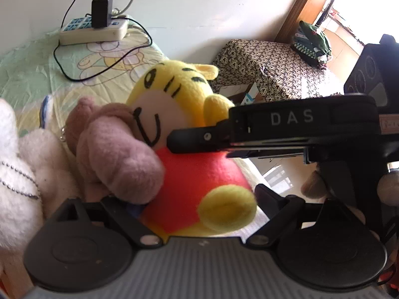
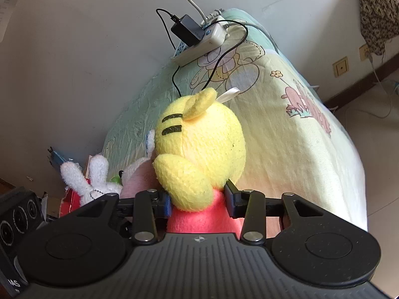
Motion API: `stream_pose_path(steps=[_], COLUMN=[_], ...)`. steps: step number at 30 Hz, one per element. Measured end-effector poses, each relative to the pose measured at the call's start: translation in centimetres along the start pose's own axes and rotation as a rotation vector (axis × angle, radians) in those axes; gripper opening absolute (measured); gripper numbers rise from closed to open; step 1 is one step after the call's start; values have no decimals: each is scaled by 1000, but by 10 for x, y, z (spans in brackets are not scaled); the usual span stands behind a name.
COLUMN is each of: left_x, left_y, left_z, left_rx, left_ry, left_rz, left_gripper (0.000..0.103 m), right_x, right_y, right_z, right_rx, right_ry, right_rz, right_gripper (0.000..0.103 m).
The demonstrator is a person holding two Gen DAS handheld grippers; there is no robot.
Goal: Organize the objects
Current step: 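Grasp the yellow-and-red tiger plush with the right gripper and lift it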
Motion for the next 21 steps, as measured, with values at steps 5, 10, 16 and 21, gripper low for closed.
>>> stream_pose_path(steps=[5,10,16,21], left_x=[18,40,60,73], left_y=[0,3,1,-14], left_z=[-5,-14,-27,-39], left_rx=[-14,-42,-69,-50], left_ry=[39,94,157,220], left_rz=[-55,-97,-145,-173], left_gripper=[87,85,83,82], right_x=[1,13,20,16], right_y=[-18,-34,-54,-72], right_z=[-9,-24,-45,-63], right_rx=[8,5,34,82], right_ry=[-16,50,120,144], right_rz=[-75,-119,-137,-129], right_gripper=[42,42,42,42])
Point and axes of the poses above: each gripper's, at about its wrist camera, not at the fingertips, and y roughly the way its jaws point, x to its right, z to its top, the point moved 2 cm from there along y, roughly the way its jaws point, and after that the axes turned 10 degrees about -x, right-handed, at the moved point
